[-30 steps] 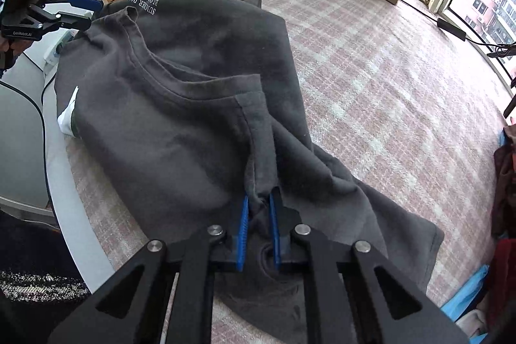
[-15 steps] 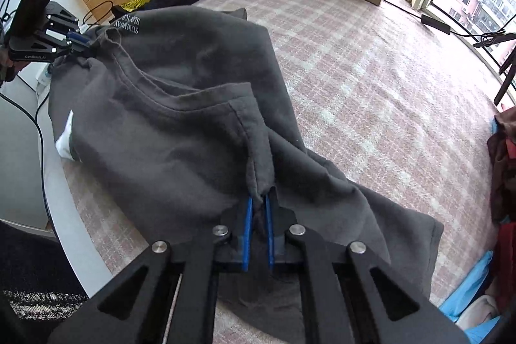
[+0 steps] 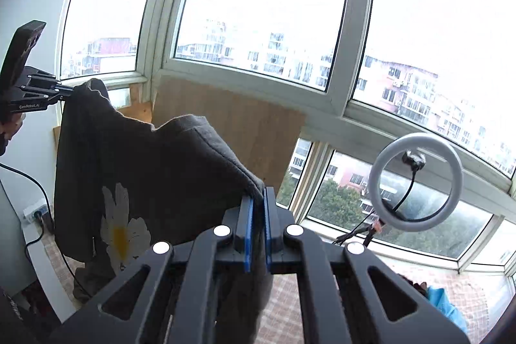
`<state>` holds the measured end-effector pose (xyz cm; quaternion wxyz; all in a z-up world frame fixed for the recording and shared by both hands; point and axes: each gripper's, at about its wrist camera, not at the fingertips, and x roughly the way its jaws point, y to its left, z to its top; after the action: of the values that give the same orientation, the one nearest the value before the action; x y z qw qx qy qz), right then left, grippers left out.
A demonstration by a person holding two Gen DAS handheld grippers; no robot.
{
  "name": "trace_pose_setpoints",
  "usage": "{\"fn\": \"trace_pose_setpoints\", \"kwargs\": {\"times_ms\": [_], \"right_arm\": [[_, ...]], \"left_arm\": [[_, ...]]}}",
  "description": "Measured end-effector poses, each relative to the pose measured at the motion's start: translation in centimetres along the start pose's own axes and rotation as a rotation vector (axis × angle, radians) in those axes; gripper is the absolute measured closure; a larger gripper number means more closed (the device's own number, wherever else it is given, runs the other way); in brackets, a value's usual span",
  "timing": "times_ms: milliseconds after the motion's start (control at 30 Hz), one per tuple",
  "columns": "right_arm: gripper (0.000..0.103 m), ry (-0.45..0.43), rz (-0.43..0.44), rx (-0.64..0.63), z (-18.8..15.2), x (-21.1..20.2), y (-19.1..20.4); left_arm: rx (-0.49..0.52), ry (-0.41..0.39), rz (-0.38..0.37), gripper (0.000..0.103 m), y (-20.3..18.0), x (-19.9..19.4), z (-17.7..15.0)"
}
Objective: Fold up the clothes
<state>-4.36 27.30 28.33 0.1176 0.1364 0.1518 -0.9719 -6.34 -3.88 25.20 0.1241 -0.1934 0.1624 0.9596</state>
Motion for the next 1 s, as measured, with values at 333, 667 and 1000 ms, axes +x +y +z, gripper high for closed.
{"fn": "trace_pose_setpoints", "kwargs": {"times_ms": [333,667,1000], "right_arm": [[0.098,-0.279,-0.165,-0.045,10.7,-14.5,-0.7],[0.098,-0.400,-0.277,-0.132,13.0,-22.9,2.0],[0.098,-0.128,-0.272,-0.088,11.0,-7.0,-4.4]], "left_arm": [[0.026,-0.316,0.100,0.101,0.9,-14.0,7.2],[0.071,-0.412,0.100,0.101,1.0,-18.7,7.5],[0.097,-0.147,0.071,0.101,0.1,-1.8,9.3]]}}
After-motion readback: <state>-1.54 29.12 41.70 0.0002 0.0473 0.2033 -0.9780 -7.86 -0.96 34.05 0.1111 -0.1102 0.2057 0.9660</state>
